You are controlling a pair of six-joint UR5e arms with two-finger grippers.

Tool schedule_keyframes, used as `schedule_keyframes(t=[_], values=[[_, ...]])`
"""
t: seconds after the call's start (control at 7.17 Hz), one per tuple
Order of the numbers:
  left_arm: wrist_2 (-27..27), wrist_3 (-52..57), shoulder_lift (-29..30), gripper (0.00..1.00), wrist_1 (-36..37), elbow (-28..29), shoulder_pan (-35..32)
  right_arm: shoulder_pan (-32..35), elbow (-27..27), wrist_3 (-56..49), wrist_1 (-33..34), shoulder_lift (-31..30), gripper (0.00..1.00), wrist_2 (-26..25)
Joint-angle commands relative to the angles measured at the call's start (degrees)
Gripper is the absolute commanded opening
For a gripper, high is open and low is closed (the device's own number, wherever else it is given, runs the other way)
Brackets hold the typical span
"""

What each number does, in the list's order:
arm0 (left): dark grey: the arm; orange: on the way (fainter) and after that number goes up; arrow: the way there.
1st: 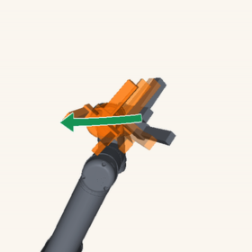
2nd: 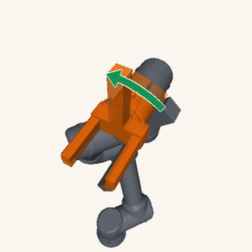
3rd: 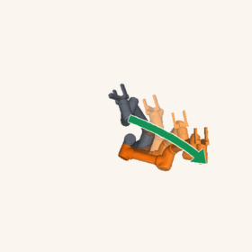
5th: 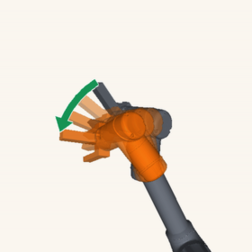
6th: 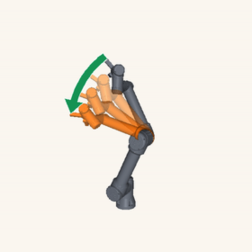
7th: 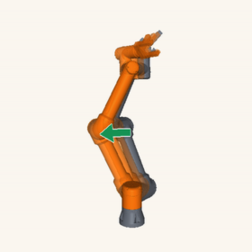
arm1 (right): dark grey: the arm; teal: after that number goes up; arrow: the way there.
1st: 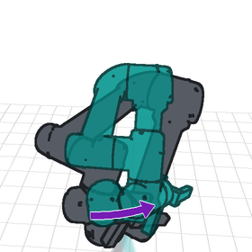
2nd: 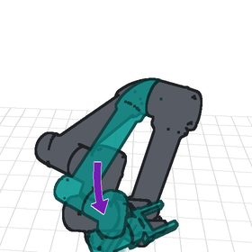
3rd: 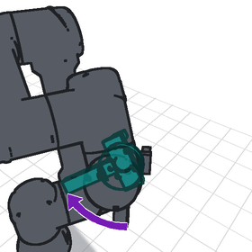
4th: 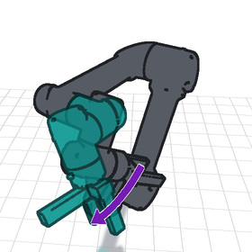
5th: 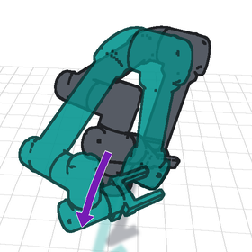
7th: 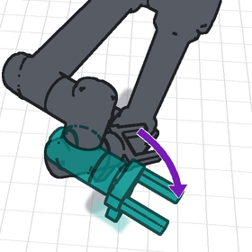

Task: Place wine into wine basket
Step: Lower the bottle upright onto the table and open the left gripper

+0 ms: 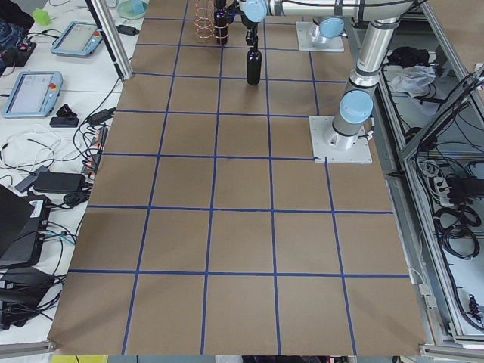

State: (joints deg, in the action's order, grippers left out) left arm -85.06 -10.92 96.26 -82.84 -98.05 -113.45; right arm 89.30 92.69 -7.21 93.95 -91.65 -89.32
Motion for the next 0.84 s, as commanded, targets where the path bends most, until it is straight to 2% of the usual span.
schedule_keyframes(t=[0.0, 0.56, 0.7], values=[[-0.6, 0.3, 0.1, 0.0, -0.3, -0.6, -1.1, 0.1, 0.0, 0.0, 0.0, 0.0, 1.0, 0.0], [-0.7, 0.5, -0.3, 0.0, 0.0, -2.0, -1.1, 0.0, 0.0, 0.1, 0.0, 0.0, 1.0, 0.0], [-0.7, 0.1, -0.3, 0.07, 0.0, -2.0, -1.1, 0.0, 0.0, 0.0, 0.0, 0.0, 1.0, 0.0]])
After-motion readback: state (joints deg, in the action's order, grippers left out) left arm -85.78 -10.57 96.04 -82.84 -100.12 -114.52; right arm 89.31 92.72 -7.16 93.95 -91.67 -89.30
